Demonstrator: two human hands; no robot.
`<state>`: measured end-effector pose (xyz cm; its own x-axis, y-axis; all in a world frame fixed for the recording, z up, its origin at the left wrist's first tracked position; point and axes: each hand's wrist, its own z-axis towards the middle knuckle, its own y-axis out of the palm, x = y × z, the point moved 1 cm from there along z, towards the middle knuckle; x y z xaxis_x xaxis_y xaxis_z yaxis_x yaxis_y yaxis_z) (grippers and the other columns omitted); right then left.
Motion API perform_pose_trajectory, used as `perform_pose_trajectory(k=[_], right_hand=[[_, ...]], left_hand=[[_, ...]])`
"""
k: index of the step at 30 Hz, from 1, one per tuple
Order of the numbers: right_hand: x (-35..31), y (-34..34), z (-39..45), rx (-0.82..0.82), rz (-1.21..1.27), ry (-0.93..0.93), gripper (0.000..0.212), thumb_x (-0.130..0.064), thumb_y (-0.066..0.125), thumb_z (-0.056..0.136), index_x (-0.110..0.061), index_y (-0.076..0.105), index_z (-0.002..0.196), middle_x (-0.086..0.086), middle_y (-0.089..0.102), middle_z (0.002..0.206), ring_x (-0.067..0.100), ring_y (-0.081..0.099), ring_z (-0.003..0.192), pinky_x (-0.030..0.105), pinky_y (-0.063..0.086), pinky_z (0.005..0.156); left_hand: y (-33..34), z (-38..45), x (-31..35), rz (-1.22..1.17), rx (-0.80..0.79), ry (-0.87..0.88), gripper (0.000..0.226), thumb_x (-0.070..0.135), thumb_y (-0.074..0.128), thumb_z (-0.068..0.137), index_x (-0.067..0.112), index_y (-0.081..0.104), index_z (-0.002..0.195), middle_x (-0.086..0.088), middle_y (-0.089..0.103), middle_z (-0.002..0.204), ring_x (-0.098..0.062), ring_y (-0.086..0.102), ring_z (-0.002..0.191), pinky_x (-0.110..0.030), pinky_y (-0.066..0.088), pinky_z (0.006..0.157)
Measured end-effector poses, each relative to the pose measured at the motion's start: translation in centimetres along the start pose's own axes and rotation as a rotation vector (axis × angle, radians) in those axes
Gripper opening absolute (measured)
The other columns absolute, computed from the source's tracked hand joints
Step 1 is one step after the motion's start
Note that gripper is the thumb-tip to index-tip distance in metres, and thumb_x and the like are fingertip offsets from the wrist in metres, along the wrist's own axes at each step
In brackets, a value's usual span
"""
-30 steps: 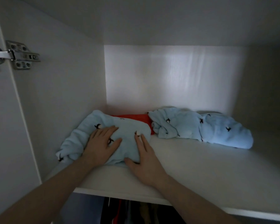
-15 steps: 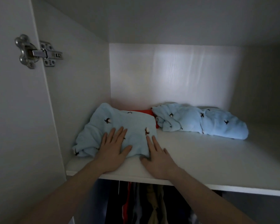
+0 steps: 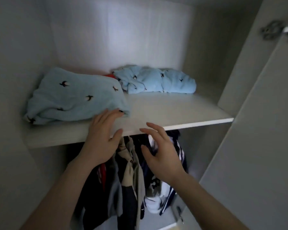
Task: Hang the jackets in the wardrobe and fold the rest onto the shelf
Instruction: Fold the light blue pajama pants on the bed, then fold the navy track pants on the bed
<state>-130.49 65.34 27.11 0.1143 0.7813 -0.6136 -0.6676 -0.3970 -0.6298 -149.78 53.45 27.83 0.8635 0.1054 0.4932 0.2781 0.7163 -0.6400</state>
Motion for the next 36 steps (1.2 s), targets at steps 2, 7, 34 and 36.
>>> perform_pose_trajectory(k=[2, 7, 34, 36], right_hand=[[0.7, -2.8, -5.1, 0.047, -0.023, 0.103, 0.046, -0.018, 0.067, 0.095, -0.034, 0.059, 0.138, -0.022, 0.039, 0.154, -0.007, 0.039, 0.141, 0.005, 0.031, 0.109], [2.0, -10.3, -19.3, 0.146, -0.135, 0.41, 0.042, -0.026, 0.068, 0.098, -0.038, 0.059, 0.137, -0.027, 0.041, 0.148, -0.005, 0.051, 0.128, 0.016, 0.044, 0.105], [-31.5, -25.2, -99.3, 1.227, -0.411, 1.524, 0.043, -0.045, 0.066, 0.096, -0.054, 0.049, 0.134, -0.043, 0.035, 0.138, -0.013, 0.05, 0.119, 0.017, 0.048, 0.095], [-33.8, -25.3, -102.8, 1.298, -0.427, 1.568, 0.041, -0.044, 0.066, 0.097, -0.056, 0.049, 0.132, -0.041, 0.035, 0.139, -0.012, 0.05, 0.119, 0.02, 0.048, 0.098]], left_hand=[[2.4, -1.5, 3.9, -0.094, -0.039, 0.126, 0.041, 0.023, 0.058, 0.094, 0.03, 0.058, 0.134, 0.011, 0.051, 0.15, -0.019, 0.039, 0.147, -0.05, 0.027, 0.123], [8.4, -6.5, 13.8, -0.26, -0.287, 0.334, 0.028, 0.02, 0.061, 0.096, 0.028, 0.067, 0.122, 0.016, 0.057, 0.137, -0.009, 0.049, 0.135, -0.045, 0.039, 0.113], [15.2, -63.6, 75.4, -0.719, -1.371, 1.378, 0.03, 0.041, 0.063, 0.097, 0.045, 0.061, 0.127, 0.034, 0.048, 0.139, 0.01, 0.041, 0.129, -0.022, 0.034, 0.112], [14.7, -67.3, 79.4, -0.746, -1.408, 1.464, 0.032, 0.043, 0.062, 0.097, 0.045, 0.06, 0.128, 0.033, 0.048, 0.14, 0.01, 0.041, 0.131, -0.02, 0.035, 0.109]])
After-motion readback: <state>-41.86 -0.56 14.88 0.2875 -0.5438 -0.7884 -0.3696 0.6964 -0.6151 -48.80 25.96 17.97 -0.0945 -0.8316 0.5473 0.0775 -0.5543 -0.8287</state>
